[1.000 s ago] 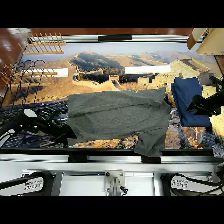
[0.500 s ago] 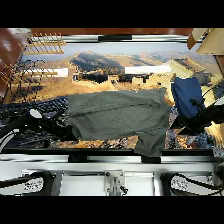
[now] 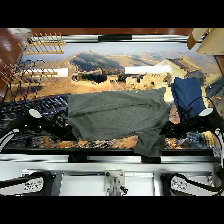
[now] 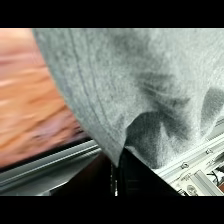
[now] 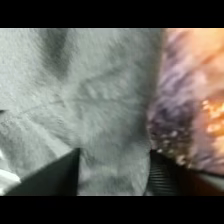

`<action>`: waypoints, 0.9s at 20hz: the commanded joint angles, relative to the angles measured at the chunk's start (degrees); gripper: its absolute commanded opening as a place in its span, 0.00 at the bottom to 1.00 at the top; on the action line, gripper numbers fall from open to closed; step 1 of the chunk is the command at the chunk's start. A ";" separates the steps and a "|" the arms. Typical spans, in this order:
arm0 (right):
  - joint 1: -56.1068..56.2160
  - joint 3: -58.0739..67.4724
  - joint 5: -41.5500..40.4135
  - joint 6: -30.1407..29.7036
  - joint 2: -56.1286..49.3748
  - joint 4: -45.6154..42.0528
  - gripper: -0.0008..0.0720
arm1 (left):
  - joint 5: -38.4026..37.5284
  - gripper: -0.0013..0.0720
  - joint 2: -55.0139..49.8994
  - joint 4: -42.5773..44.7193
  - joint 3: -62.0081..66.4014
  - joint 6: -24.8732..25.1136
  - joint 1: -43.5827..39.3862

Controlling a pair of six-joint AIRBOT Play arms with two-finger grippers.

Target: Fold the shirts.

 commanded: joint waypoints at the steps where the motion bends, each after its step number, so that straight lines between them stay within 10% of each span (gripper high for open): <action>1: 4.02 -0.61 -4.50 -0.44 -0.11 -0.09 0.30 | -0.13 0.06 0.04 -0.02 0.07 0.04 0.09; 3: 4.52 0.20 -1.51 -2.08 -0.09 0.24 0.10 | -0.15 0.06 0.09 0.00 0.66 0.44 0.59; 7: 4.50 6.78 4.24 -6.99 4.92 2.23 0.10 | -2.10 0.06 2.25 -0.02 7.37 5.35 2.29; 18: 14.78 46.88 -12.74 10.36 -18.84 3.67 0.10 | 1.18 0.06 -14.97 -0.04 41.94 -9.70 3.58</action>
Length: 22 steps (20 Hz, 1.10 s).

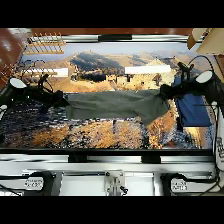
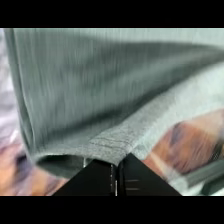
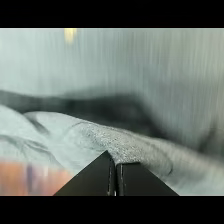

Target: Fold the shirts.

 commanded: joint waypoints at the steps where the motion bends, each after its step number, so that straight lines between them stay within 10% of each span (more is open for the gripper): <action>1: 1.42 14.47 -3.48 5.14 -11.47 0.22 0.10 | 0.50 0.06 -8.28 0.00 10.36 -3.98 0.11; 10: 1.33 22.86 -4.24 8.31 -24.17 0.24 0.14 | 0.26 0.11 -18.97 -0.02 16.13 -5.25 0.02; 11: 1.55 22.86 -3.32 7.72 -24.55 0.31 0.24 | 0.28 0.32 -18.99 -0.02 16.13 -5.22 -0.02; 12: 1.60 22.88 -2.29 5.86 -24.48 0.33 0.66 | -0.11 0.67 -18.84 -0.02 16.26 -5.22 0.04; 13: 1.57 22.88 -0.50 2.43 -23.87 1.11 0.78 | -2.29 0.94 -18.75 -0.02 17.03 -5.16 0.17; 18: -0.13 22.88 5.97 -2.08 -16.76 -18.14 0.93 | -12.17 0.94 -16.79 0.17 23.87 -2.60 1.84; 22: -2.12 22.86 10.49 -2.08 -20.17 -12.13 0.93 | -12.02 0.93 -13.86 0.17 24.70 -2.60 0.57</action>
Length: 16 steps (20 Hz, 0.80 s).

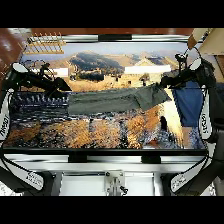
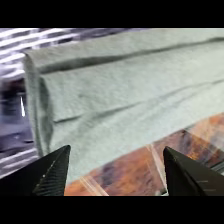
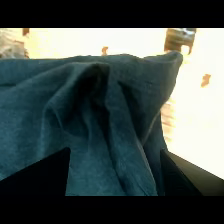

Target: Fold the shirts.

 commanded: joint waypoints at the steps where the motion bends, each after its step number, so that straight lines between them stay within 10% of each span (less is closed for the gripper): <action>1: -1.25 0.04 4.87 -0.70 -2.86 2.91 0.93 | -1.49 0.93 2.23 0.04 1.11 0.37 -1.22; 10: 2.89 0.07 6.25 4.39 -8.46 4.44 0.89 | -0.68 0.93 4.52 0.02 1.14 0.61 -6.58; 12: 3.89 0.07 6.27 5.84 -8.13 4.63 0.25 | 0.09 0.92 4.50 0.02 1.14 0.61 -8.17; 13: 4.17 0.07 6.82 6.58 -7.45 4.76 0.10 | 0.68 0.91 4.50 0.02 1.14 0.61 -9.03; 14: 4.26 0.07 7.52 6.21 -6.32 4.83 0.10 | 1.49 0.82 4.48 0.02 1.11 0.59 -9.94; 16: 4.26 0.07 7.67 5.62 -1.97 4.81 0.10 | 3.85 0.30 4.35 -0.02 1.09 0.57 -12.31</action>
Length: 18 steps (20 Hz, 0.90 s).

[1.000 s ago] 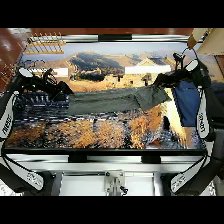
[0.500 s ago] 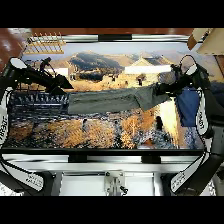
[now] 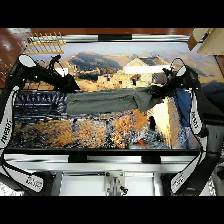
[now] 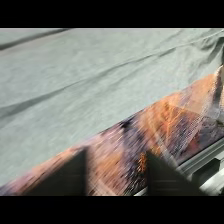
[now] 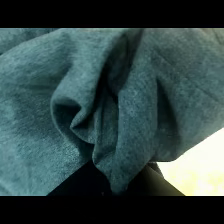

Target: Fold the shirts.

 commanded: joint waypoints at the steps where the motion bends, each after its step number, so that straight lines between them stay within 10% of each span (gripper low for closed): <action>1: 0.46 0.13 0.07 0.48 6.23 0.55 0.10 | 4.74 0.13 -0.31 -0.24 0.00 -0.04 -4.42; 18: 13.73 0.13 16.94 11.72 37.79 -4.04 0.10 | 38.97 0.06 -15.30 -20.55 0.02 0.87 -35.52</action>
